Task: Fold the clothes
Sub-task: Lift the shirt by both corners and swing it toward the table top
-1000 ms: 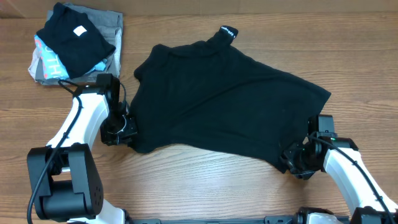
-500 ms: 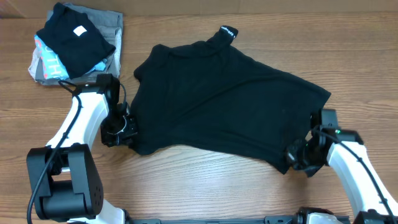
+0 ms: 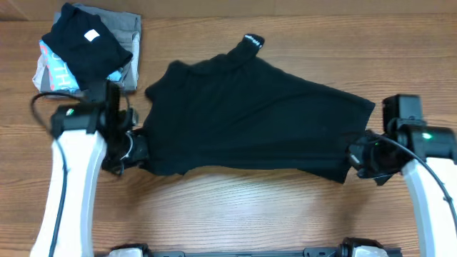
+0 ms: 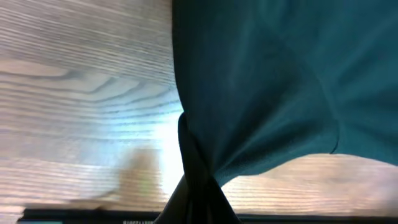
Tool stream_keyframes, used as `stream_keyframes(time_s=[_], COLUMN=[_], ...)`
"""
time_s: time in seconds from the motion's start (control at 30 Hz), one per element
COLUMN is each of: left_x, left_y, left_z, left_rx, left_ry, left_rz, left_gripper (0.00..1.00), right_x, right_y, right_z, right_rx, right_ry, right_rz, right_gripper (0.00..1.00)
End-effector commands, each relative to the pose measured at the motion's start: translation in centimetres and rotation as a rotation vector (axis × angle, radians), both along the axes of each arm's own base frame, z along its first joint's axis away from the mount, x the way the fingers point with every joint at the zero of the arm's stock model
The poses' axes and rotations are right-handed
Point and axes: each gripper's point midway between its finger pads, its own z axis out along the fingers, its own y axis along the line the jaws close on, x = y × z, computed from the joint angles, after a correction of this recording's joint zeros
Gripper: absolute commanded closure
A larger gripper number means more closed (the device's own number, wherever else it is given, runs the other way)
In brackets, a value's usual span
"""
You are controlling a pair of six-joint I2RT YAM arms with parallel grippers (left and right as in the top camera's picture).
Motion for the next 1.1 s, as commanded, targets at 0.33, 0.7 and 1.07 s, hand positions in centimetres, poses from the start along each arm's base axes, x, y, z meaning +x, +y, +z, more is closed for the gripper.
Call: stream_keyframes(time_s=[0.33, 0.7, 1.07], left_x=[-7.8, -9.8, 9.3], left_y=[-3.2, -3.3, -3.5], left_z=[19.3, 27.3, 25.0], left_rx=[-0.122, -0.125, -0.196], left_ry=[-0.63, -0.899, -0.812], left_rz=[-0.054, -0.03, -0.07], left_gripper=[0.96, 0.96, 0.96], right_x=[-3.7, -3.8, 12.3], right_y=[1.3, 2.1, 1.9], right_z=[19.4, 24.6, 23.4], right_rx=[-0.07, -0.062, 0.008], right_ry=[-0.53, -0.728, -0.759], right_rz=[0.182, 0.197, 0.237], right_gripper=[0.96, 0.96, 0.96])
